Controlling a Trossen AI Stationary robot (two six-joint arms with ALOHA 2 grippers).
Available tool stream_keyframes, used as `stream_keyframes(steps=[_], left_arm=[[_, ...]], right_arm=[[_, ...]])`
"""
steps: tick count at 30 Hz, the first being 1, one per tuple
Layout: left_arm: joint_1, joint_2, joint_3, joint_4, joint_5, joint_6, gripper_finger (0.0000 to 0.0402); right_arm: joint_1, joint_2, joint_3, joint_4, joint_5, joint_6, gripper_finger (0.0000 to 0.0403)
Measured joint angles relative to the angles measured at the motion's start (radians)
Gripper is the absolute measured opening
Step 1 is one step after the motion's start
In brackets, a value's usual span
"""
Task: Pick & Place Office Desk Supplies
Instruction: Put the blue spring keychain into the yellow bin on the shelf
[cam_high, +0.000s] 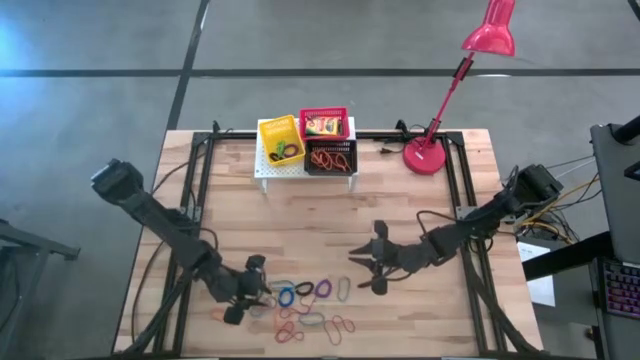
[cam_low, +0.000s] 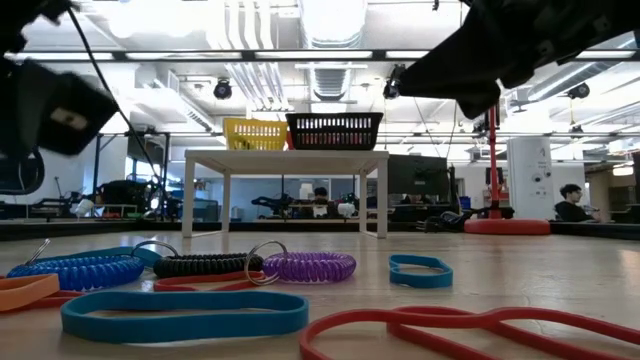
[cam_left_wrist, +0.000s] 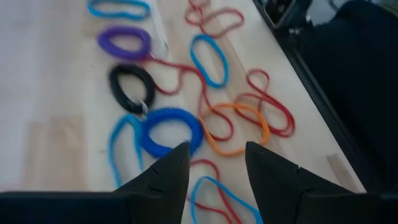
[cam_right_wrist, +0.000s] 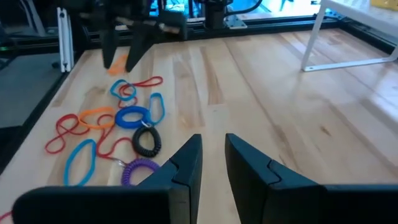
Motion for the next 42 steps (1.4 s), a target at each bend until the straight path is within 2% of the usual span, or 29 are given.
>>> stream_keyframes(steps=[5, 7, 13, 15, 22, 30, 42], left_arm=[[0.004, 0.093, 0.023, 0.02, 0.084, -0.035, 0.0163], [0.003, 0.108, 0.035, 0.016, 0.088, -0.033, 0.0163], [0.004, 0.111, 0.04, 0.031, -0.026, 0.077, 0.0163], [0.015, 0.12, 0.038, 0.05, -0.028, 0.104, 0.0163], [0.071, 0.184, 0.037, 0.142, 0.068, 0.18, 0.0163], [0.126, 0.229, 0.036, 0.165, 0.199, 0.213, 0.0163], [0.143, 0.228, -0.017, 0.2, 0.208, 0.193, 0.016]], right_arm=[[-0.018, 0.0, 0.0, 0.003, 0.0, -0.013, 0.0068], [-0.022, 0.0, 0.0, 0.003, 0.0, -0.017, 0.0068], [-0.029, 0.0, -0.002, 0.003, 0.0, -0.027, 0.0068], [-0.03, 0.0, -0.003, 0.003, 0.0, -0.029, 0.0068], [-0.03, 0.0, -0.007, 0.002, 0.0, -0.031, 0.0068], [-0.03, 0.0, -0.01, 0.003, 0.0, -0.027, 0.0068], [-0.029, 0.0, -0.01, 0.005, -0.001, -0.02, 0.0068]])
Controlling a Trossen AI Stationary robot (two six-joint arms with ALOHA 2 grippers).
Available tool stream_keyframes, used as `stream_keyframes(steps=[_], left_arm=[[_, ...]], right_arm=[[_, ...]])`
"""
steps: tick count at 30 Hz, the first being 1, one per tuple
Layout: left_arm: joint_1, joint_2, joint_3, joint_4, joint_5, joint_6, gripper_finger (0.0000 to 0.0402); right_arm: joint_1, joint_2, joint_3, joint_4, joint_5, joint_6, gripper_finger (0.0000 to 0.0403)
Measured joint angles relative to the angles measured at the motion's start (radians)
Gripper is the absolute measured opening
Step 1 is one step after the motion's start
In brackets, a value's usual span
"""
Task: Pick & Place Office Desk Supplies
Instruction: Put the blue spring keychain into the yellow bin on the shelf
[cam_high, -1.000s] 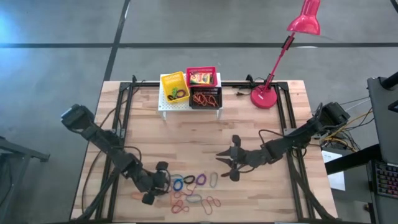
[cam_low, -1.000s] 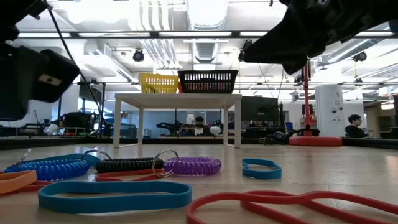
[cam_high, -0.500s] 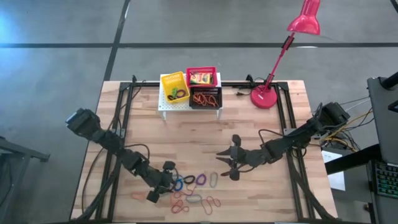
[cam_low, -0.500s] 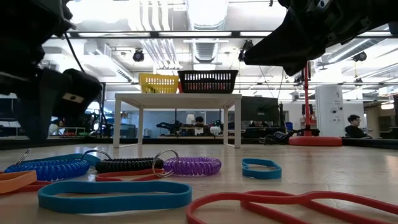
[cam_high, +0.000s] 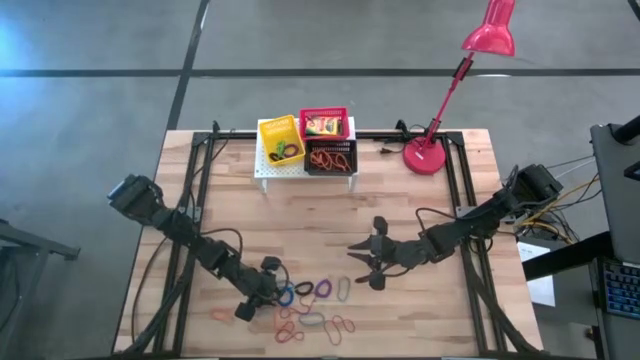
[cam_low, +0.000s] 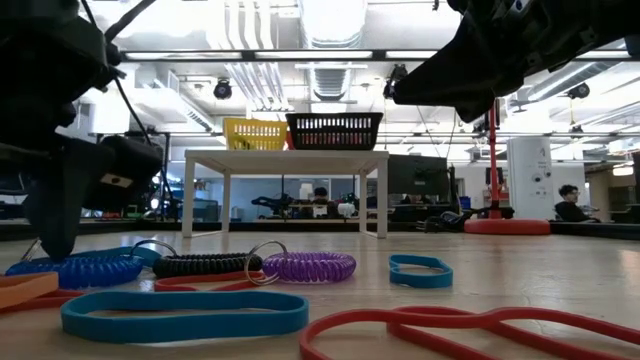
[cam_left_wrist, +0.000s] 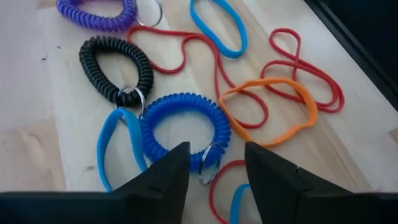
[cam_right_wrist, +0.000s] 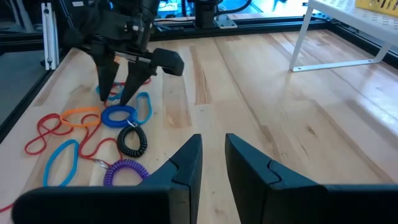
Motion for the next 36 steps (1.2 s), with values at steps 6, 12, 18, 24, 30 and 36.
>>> stream_keyframes(steps=[6, 12, 18, 24, 30, 36], left_arm=[[0.0, 0.0, -0.004, 0.009, 0.0, -0.002, 0.0109], [0.001, -0.015, -0.001, 0.001, 0.0, -0.001, 0.002], [0.01, -0.165, 0.041, -0.157, -0.003, 0.019, 0.0008], [0.022, -0.403, 0.088, -0.337, -0.108, 0.11, 0.0006], [0.094, -0.596, 0.162, -0.442, -0.378, 0.292, 0.0006], [0.386, -0.64, 0.277, -0.444, -0.473, 0.466, 0.0005]], right_arm=[[0.0, 0.0, 0.0, 0.002, 0.0, 0.0, 0.0068], [0.0, 0.0, 0.0, 0.002, 0.0, 0.0, 0.0068], [0.0, 0.0, 0.0, 0.002, 0.0, 0.0, 0.0068], [-0.001, 0.0, 0.0, 0.002, 0.0, -0.002, 0.0068], [-0.005, 0.0, 0.0, 0.002, 0.023, -0.003, 0.0068], [-0.029, 0.0, 0.0, 0.003, 0.035, -0.002, 0.0068]])
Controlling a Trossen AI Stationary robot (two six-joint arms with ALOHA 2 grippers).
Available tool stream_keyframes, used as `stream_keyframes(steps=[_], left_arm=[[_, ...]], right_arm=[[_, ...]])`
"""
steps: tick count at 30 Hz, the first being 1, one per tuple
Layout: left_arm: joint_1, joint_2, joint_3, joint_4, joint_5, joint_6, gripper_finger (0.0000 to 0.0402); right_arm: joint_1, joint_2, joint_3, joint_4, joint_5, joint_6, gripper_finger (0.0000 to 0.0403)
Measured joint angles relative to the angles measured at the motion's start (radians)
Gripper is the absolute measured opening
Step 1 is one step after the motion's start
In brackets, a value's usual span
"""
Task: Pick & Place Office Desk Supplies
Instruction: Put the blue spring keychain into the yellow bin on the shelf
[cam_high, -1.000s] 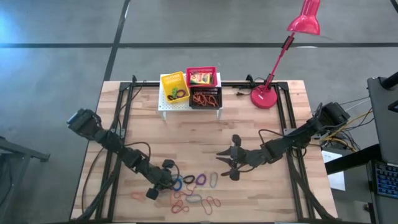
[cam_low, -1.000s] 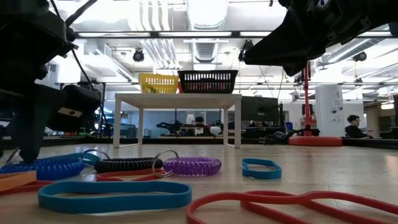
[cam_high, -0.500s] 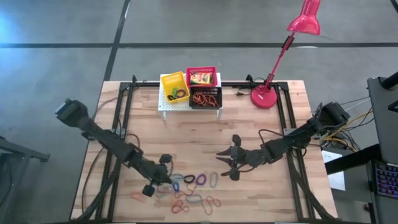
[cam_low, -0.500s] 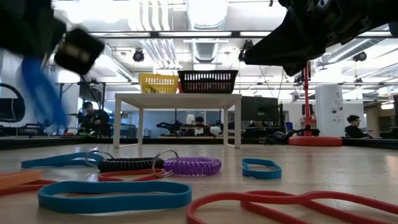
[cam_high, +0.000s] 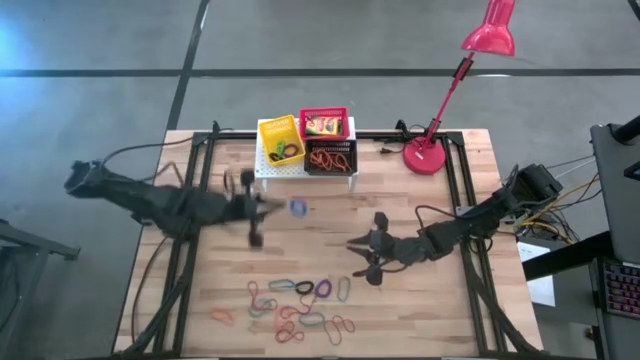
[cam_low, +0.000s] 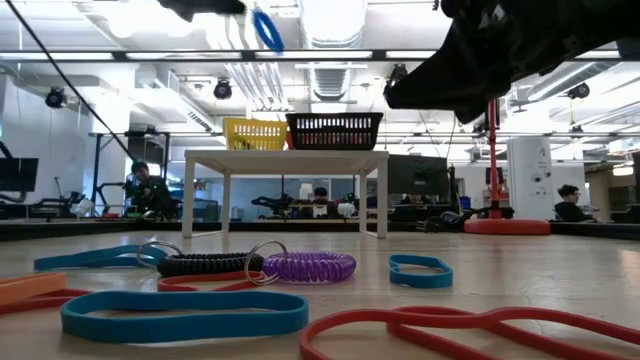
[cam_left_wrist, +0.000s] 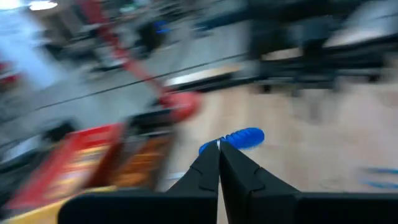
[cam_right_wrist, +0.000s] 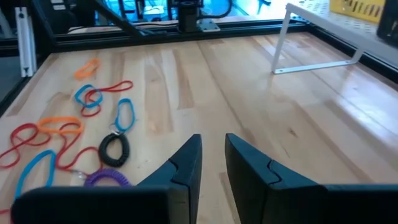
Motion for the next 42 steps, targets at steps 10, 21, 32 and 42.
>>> stream_keyframes(steps=[10, 21, 32, 42], left_arm=[[0.588, 0.045, 0.088, 0.0, 0.032, 0.059, 0.0005], [0.749, 0.083, 0.086, -0.095, 0.18, 0.011, 0.0005], [0.749, 0.215, 0.086, -0.094, 0.158, 0.008, 0.0005], [0.748, 0.233, 0.087, -0.159, 0.182, -0.039, 0.0077]], right_arm=[[-0.015, 0.0, 0.0, 0.008, 0.0, 0.001, 0.0068], [-0.015, 0.0, 0.0, 0.014, 0.002, -0.005, 0.0068], [-0.015, 0.0, 0.0, 0.015, 0.003, -0.006, 0.0068], [-0.015, 0.0, 0.0, 0.018, 0.003, -0.007, 0.0068]])
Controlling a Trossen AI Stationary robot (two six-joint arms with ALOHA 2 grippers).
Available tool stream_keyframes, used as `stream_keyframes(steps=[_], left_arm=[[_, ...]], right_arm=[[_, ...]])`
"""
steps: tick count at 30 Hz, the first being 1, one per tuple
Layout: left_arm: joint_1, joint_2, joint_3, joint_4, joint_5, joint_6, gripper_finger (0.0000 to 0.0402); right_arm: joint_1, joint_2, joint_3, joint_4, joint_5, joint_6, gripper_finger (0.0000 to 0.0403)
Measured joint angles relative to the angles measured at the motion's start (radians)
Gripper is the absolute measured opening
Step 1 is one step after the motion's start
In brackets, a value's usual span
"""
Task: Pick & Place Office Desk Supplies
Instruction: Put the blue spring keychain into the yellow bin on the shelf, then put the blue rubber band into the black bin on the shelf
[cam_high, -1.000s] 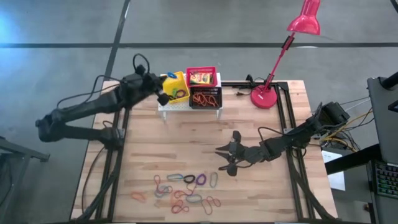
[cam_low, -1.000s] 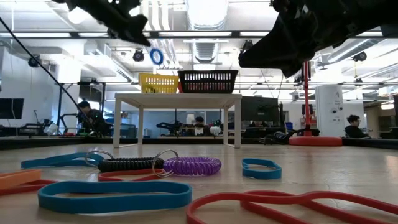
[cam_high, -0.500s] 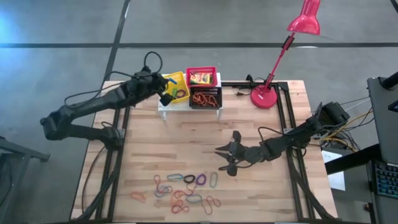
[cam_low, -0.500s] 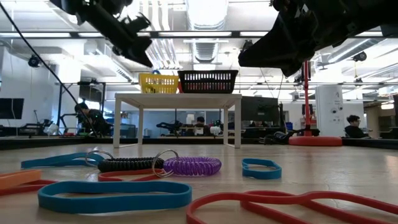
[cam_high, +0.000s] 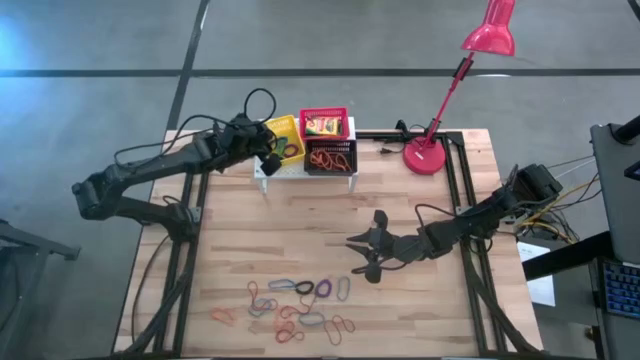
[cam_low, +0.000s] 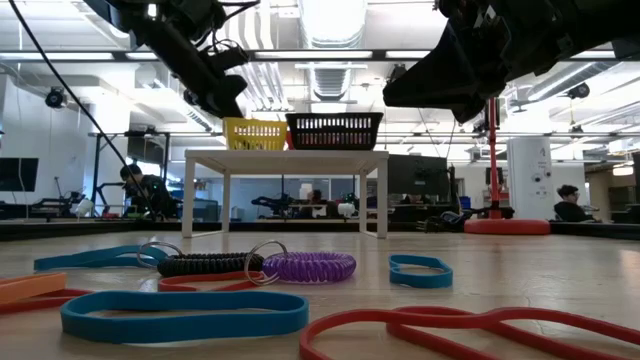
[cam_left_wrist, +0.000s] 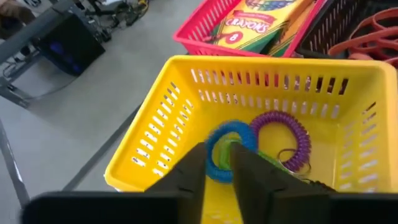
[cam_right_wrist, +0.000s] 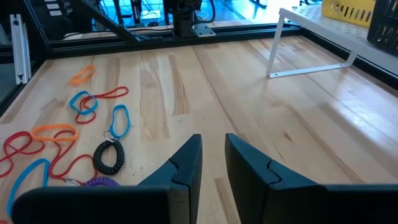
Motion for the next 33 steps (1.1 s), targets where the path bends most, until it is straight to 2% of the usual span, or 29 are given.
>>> stream_keyframes(steps=[4, 9, 17, 21, 25, 33], left_arm=[[0.0, -0.001, 0.001, -0.02, 0.003, -0.004, 0.0126], [0.0, -0.009, 0.022, -0.05, 0.004, -0.032, 0.0165], [-0.007, -0.01, 0.183, -0.277, 0.004, -0.091, 0.0203], [-0.031, -0.023, 0.265, -0.369, 0.004, -0.117, 0.0206], [-0.097, -0.077, 0.306, -0.377, 0.003, -0.134, 0.0196], [-0.33, -0.256, 0.262, -0.352, -0.023, -0.196, 0.0164]], right_arm=[[0.0, 0.0, 0.0, 0.0, 0.0, 0.0, 0.0068], [0.0, 0.0, 0.0, 0.001, 0.0, 0.001, 0.0068], [0.0, 0.0, 0.0, 0.001, 0.0, 0.001, 0.0068], [0.0, 0.0, 0.0, 0.001, -0.001, 0.001, 0.0068], [0.0, 0.0, 0.0, 0.001, -0.001, 0.001, 0.0068], [0.0, 0.0, 0.0, 0.002, -0.001, 0.001, 0.0068]])
